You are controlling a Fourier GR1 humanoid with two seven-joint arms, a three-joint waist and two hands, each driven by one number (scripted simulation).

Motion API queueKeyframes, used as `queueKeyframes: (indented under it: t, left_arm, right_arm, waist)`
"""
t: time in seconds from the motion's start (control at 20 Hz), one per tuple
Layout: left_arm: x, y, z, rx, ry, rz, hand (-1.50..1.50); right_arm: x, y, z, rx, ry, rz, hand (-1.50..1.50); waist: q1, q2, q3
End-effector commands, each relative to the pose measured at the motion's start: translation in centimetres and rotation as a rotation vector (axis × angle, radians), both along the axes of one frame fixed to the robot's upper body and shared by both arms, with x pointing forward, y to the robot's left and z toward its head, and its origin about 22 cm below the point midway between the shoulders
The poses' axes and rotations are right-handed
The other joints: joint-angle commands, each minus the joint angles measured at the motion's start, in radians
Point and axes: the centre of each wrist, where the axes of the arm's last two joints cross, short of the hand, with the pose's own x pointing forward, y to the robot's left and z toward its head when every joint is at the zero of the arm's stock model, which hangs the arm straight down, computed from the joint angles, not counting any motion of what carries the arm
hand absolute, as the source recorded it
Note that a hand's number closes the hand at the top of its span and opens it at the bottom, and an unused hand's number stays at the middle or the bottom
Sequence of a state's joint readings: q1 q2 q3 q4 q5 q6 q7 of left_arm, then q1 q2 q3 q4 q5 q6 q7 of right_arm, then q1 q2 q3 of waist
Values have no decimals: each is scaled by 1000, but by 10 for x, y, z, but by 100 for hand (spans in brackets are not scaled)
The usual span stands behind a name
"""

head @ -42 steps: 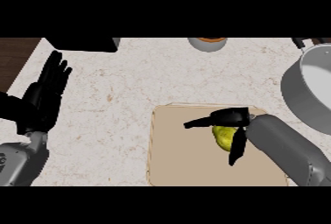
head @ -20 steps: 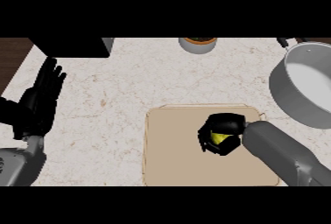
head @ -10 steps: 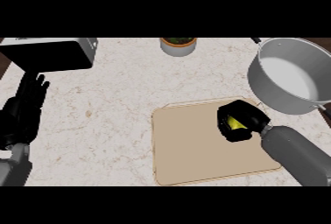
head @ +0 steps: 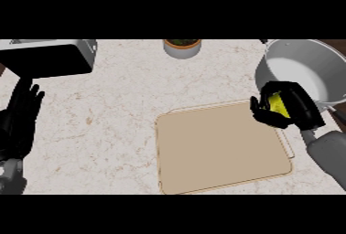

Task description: Pick the pear from the tray and place it in the pot

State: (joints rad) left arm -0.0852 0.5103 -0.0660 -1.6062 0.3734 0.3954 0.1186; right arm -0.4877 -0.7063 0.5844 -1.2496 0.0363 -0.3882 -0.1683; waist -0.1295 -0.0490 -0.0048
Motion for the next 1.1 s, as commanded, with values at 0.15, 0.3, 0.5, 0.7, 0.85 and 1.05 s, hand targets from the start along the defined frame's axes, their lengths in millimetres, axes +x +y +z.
queueKeyframes:
  t: [0.15,0.3,0.5,0.7,0.85,1.05]
  left_arm:
    - [-1,1,14,-13,-25,-32,0]
    - [2,-19,9,-21,-54,-59,0]
    - [12,-10,24,-7,-60,-91,0]
    - [27,-40,32,0,-63,-117,0]
    - [20,-45,11,-16,-58,-134,0]
    - [24,-44,3,-27,-50,-137,0]
  right_arm:
    - [-38,-39,77,53,-135,-242,150]
    - [-63,-41,100,96,-124,-280,150]
    - [-76,-81,98,145,-119,-346,150]
    - [-55,-108,103,200,-83,-388,150]
    - [-33,-110,78,157,-94,-438,150]
    - [-38,-155,62,134,-145,-477,150]
  waist:
    - [44,23,2]
    - [64,31,3]
    - [104,44,5]
    - [124,50,5]
    - [141,52,5]
    - [138,53,6]
